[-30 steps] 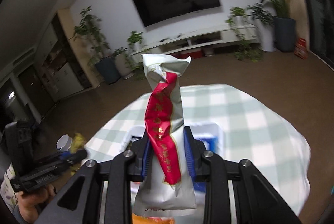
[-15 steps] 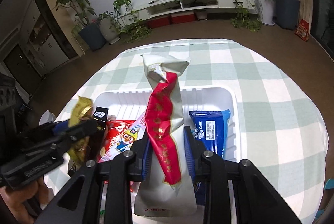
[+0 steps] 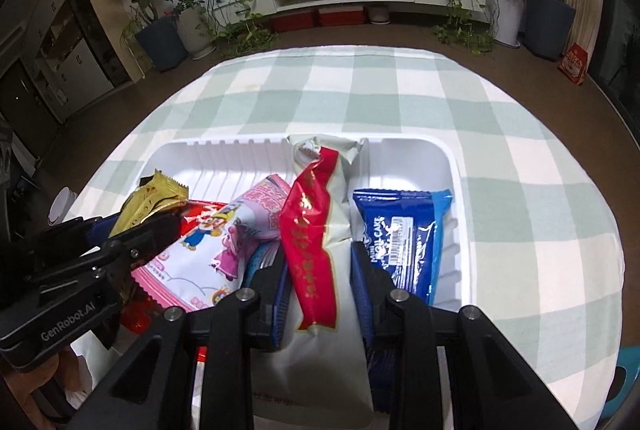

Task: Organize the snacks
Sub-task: 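Open both tools to drop the packets in the tray and move back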

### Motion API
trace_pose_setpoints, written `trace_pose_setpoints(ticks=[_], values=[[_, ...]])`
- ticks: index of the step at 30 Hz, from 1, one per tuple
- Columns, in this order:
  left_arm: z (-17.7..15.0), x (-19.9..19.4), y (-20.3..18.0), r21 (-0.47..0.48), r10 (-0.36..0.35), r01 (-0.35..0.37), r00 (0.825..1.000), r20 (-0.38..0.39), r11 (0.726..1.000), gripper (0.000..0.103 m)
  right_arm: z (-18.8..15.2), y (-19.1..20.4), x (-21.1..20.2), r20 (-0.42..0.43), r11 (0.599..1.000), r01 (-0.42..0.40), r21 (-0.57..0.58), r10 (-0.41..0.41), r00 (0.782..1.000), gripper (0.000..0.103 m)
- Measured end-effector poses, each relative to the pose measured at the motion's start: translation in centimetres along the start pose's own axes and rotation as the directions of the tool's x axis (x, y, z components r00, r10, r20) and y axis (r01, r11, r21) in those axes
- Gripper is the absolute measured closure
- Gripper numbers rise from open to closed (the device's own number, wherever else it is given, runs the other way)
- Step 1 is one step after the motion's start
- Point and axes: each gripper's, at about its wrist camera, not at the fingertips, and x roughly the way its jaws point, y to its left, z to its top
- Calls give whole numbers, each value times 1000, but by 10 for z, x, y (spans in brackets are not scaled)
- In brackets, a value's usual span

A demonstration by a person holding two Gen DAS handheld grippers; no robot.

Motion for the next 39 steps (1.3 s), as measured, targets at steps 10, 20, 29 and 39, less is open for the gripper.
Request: trace_pose_setpoints(ticks=[10, 20, 29, 39], values=[[0, -3, 0, -3, 3, -3, 1000, 12, 1000, 40, -2, 4, -4, 1, 1000, 2, -7, -2, 1000, 68], [-3, -17, -2, -4, -1, 2, 999, 37, 1000, 29, 2, 10, -23, 50, 999, 0, -38, 2, 999, 46], [-11, -43, 8, -55, 3, 1, 996, 84, 999, 10, 3, 4, -33, 88, 999, -21, -24, 23, 996, 30], [-62, -109, 16, -86, 34, -17, 978, 204, 996, 1, -2, 6, -60, 170, 996, -77, -51, 85, 982, 12]])
